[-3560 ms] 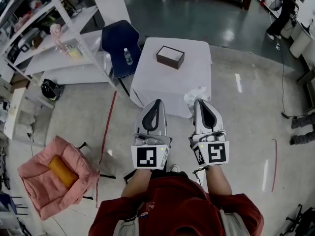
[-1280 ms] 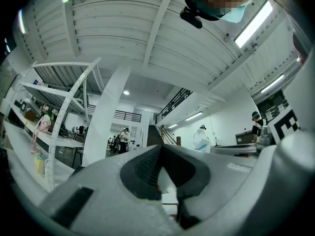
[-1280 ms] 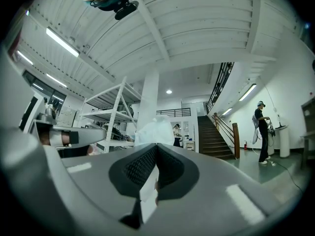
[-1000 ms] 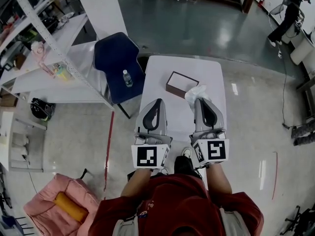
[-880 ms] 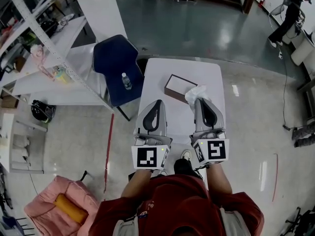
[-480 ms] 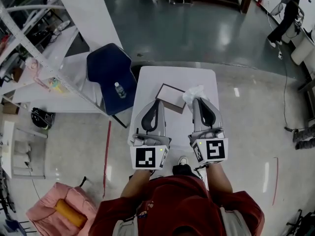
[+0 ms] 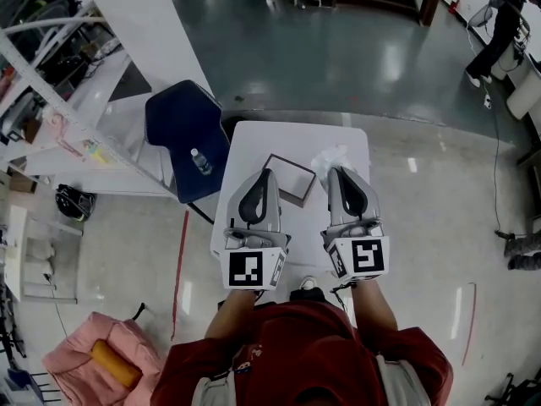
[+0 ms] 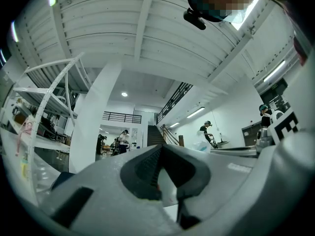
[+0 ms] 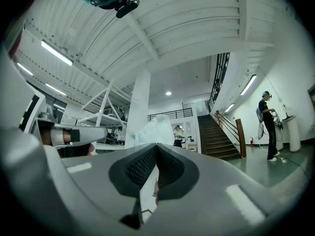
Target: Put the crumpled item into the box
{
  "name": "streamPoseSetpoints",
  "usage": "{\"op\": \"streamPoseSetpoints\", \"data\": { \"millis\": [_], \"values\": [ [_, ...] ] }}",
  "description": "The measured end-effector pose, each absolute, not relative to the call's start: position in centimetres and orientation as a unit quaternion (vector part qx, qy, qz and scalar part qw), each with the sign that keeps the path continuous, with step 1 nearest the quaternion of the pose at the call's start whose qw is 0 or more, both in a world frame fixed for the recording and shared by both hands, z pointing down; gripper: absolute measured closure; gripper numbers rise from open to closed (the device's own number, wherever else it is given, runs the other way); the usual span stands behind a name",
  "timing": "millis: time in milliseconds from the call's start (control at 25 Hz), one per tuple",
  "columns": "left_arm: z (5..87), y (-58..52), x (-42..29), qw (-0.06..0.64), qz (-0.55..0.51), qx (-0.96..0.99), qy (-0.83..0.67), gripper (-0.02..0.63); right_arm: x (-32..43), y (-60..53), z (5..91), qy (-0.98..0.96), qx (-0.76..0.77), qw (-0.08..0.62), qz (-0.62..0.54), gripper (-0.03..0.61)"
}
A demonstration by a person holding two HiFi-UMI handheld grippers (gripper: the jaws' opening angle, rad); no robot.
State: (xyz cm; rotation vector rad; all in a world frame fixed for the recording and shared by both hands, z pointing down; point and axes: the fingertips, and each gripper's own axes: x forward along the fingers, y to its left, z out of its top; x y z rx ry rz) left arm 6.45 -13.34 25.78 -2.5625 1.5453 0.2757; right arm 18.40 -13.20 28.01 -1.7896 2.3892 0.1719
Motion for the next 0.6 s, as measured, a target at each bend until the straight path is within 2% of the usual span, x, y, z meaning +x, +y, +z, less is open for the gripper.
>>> {"op": "streamPoseSetpoints", "data": {
  "millis": [320, 600],
  "values": [
    [27.0, -14.8, 9.0, 0.063, 0.078, -0.843, 0.529, 0.611, 20.5, -14.9, 29.4, 0.81, -0.58, 0.074, 0.042, 0.575],
    [28.8, -16.5, 8.3, 0.055, 0.057, -0.839, 0.538, 0.611, 20.2, -17.1, 31.6, 0.812, -0.579, 0.067, 0.015, 0.574]
  ]
}}
